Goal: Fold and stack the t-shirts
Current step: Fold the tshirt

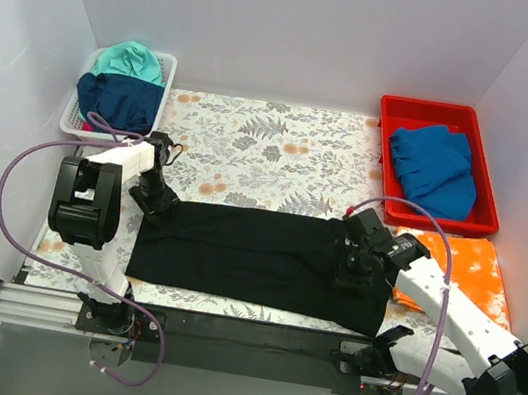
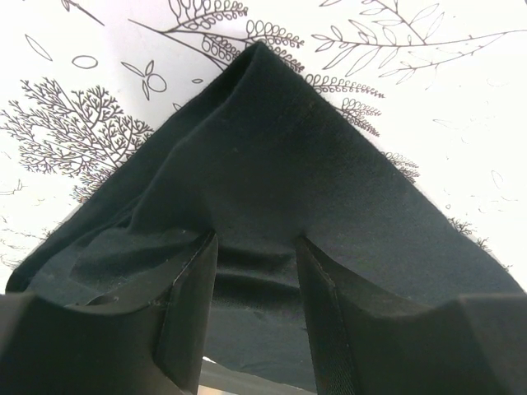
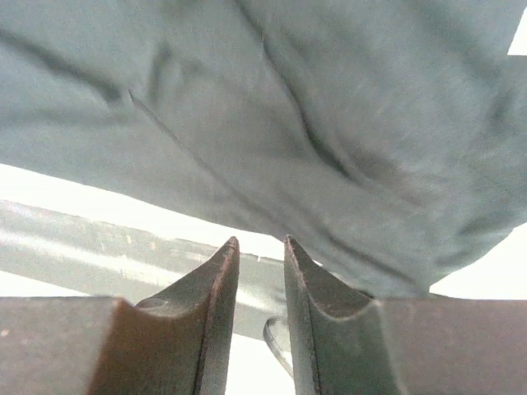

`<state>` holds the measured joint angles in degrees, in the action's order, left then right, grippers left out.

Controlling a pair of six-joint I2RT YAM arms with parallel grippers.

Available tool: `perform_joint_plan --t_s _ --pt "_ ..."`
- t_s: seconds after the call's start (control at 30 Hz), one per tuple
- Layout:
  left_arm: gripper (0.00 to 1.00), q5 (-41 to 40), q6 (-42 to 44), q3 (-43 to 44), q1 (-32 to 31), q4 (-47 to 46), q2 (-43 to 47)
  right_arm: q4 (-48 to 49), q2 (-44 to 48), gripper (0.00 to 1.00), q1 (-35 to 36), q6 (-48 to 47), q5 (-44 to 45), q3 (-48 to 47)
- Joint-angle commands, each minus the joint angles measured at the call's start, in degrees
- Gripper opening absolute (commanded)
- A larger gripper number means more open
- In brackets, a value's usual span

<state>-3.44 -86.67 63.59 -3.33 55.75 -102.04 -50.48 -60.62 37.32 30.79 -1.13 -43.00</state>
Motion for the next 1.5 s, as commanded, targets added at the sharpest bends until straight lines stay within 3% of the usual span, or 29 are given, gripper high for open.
perform_joint_plan --t_s 0.0,0.13,0.33,0.53,0.77,1.0,1.27,1.47 --pt "0.42 -2.89 -0.07 -0.22 -0.18 -3.19 -2.29 -1.47 -0.8 0.35 0.3 -0.2 9.44 -6.03" --pt "0.42 -3.15 0.1 -0.31 -0.18 -3.28 -1.85 2.56 -11.76 0.35 -0.4 -5.2 15.27 -9.02" --pt "0.42 -3.41 0.37 -0.22 -0.18 -3.19 -1.32 11.45 -25.92 0.35 -3.48 -10.04 15.45 -13.41" --pt "0.42 -3.24 0.37 -0.05 -0.18 -3.36 -0.62 14.44 -32.63 0.33 -3.48 -11.36 13.09 -16.76" --pt "0.42 -3.67 0.54 -0.4 -0.18 -3.54 -0.79 15.15 -29.83 0.33 -2.43 -12.41 5.09 -13.17" --pt "0.42 -3.68 0.8 0.74 -0.18 -3.54 -2.02 13.66 -23.32 0.31 2.66 -15.49 -10.72 -5.35" --pt "0.4 -2.97 3.7 4.17 -1.14 -5.2 -0.62 9.96 -12.43 0.3 6.8 -9.44 -5.13 -1.55" --pt "0.42 -1.39 9.06 9.87 -9.21 -8.19 3.07 6.63 -8.02 0.32 3.92 1.0 12.18 -7.61"
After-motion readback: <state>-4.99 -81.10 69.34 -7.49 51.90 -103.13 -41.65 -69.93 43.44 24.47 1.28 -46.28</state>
